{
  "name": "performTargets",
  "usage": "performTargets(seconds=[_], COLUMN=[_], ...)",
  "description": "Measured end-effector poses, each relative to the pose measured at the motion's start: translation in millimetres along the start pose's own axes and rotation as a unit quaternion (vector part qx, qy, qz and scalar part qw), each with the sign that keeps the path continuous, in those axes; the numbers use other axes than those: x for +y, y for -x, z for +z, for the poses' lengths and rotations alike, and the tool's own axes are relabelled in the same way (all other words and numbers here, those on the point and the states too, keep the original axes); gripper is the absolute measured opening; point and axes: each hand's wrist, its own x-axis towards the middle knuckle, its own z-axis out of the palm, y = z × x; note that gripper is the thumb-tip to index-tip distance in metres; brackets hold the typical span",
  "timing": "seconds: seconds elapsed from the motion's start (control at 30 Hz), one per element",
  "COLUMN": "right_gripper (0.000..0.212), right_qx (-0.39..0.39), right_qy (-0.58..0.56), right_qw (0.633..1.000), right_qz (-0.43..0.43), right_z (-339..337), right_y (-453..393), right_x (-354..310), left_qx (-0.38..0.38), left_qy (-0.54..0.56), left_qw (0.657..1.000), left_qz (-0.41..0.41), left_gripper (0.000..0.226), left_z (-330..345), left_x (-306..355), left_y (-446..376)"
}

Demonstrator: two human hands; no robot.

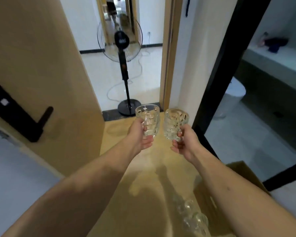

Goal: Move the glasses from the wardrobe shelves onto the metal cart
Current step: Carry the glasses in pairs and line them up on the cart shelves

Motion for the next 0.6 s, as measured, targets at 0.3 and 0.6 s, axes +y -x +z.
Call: performTargets(seconds=[0.3,0.6], right_gripper=[0.034,0.035], right_qx=[-0.167,-0.288], right_qy=[-0.026,0.049], right_qw=[0.981,0.951], right_qz=[-0.093,-0.103], right_z=[58,72], right_y=[51,77], right_x=[-152,-212], left_qx=[0.044,0.162], left_qy=[0.075,0.179], left_qw=[0.986,0.946], left_qz=[0.141,0.215], left_gripper=[0.035,0.037], left_z=[-20,-25], left_x=[149,159], left_y=[99,167])
